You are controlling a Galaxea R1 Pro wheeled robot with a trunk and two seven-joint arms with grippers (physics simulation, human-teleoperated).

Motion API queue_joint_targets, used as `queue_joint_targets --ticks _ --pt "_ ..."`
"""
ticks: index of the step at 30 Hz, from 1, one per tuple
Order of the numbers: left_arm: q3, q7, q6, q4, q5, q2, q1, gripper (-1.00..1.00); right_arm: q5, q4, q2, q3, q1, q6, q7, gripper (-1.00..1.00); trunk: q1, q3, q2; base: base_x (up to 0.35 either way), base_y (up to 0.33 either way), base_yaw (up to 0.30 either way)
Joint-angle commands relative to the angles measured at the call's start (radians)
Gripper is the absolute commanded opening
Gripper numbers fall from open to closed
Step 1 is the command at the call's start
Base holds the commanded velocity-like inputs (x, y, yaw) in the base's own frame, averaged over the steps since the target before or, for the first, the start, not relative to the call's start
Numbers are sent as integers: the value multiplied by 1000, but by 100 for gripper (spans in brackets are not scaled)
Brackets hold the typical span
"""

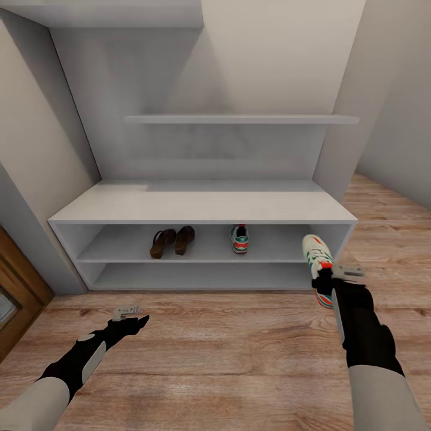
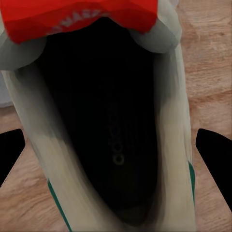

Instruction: Pick up the two gym shoes and the two sandals from the corridor floor and place them onto the hallstand (shoe rack) in the corridor, making sure they are on the rack and not on the floor. Arrange them so the two gym shoes are next to each other and the two sandals are next to each other.

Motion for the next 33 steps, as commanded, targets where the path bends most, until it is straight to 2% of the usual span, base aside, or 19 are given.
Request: queue_joint_targets --ticks 1,5,11,17,20,23,33 --pt "-6 0 5 -1 10 1 0 100 3 0 0 2 0 5 -1 -100 0 -1 0 0 0 0" --pt "-6 0 5 -1 9 1 0 100 3 11 0 15 0 5 -1 -100 0 -1 0 0 0 0" --pt "-6 0 5 -1 9 0 0 100 3 18 1 66 0 5 -2 -100 0 -1 0 0 0 0" --pt "-6 0 5 -1 9 0 0 100 2 19 3 83 0 6 -2 -100 0 -1 0 0 0 0" --pt "-6 0 5 -1 9 0 0 100 2 19 32 89 0 6 -2 -100 0 -1 0 0 0 0" --pt "-6 0 5 -1 9 0 0 100 3 20 48 91 0 6 -2 -100 0 -1 0 0 0 0" --pt "-6 0 5 -2 9 0 0 100 3 21 58 154 0 6 -2 -100 0 -1 0 0 0 0"
